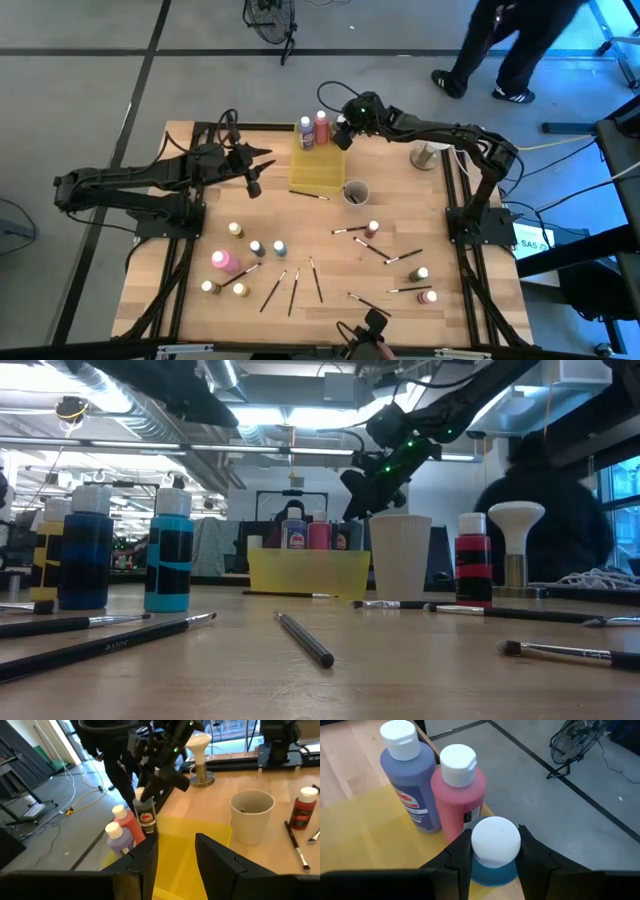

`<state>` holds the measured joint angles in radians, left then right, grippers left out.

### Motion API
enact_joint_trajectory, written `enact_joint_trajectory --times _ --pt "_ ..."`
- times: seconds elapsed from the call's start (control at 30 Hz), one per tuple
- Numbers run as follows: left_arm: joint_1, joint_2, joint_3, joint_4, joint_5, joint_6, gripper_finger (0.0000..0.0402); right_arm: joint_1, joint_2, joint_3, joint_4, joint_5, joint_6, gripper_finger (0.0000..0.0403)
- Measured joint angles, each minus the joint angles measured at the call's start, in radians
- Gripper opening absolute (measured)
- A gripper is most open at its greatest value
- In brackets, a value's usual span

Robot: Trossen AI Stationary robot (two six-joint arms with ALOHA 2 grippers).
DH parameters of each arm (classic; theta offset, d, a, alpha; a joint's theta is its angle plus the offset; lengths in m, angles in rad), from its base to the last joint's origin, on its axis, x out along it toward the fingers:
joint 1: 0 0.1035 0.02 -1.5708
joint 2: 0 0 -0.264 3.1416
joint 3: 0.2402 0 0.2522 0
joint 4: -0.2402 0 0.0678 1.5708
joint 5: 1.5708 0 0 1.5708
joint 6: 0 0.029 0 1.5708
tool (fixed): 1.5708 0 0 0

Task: Pick & Place Paint Supplies
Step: Put the large black paint bottle into the yellow bin

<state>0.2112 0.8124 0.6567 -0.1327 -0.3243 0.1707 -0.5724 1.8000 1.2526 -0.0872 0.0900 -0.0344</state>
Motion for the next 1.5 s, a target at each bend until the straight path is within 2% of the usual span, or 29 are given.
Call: enact_joint_trajectory --times 0.17,0.37,0.8,1.07,1.5 --pt "0.020 0.000 0.000 0.000 0.001 0.000 0.0125 -0.001 0.000 0.000 -0.010 0.001 0.000 0.0120" --pt "0.028 0.000 0.000 0.000 0.002 0.000 0.0125 -0.005 -0.001 0.001 -0.018 -0.070 0.015 0.0120" --pt "0.027 0.000 0.000 -0.014 0.004 0.000 0.0125 -0.004 -0.002 0.002 -0.036 -0.062 0.022 0.0120" --pt "0.027 0.000 0.000 -0.029 0.004 0.000 0.0125 -0.003 -0.002 0.002 -0.039 -0.058 0.020 0.0182" --pt "0.026 0.000 0.000 -0.034 0.015 -0.013 0.0125 0.017 0.000 -0.001 -0.002 -0.061 0.019 0.0187"
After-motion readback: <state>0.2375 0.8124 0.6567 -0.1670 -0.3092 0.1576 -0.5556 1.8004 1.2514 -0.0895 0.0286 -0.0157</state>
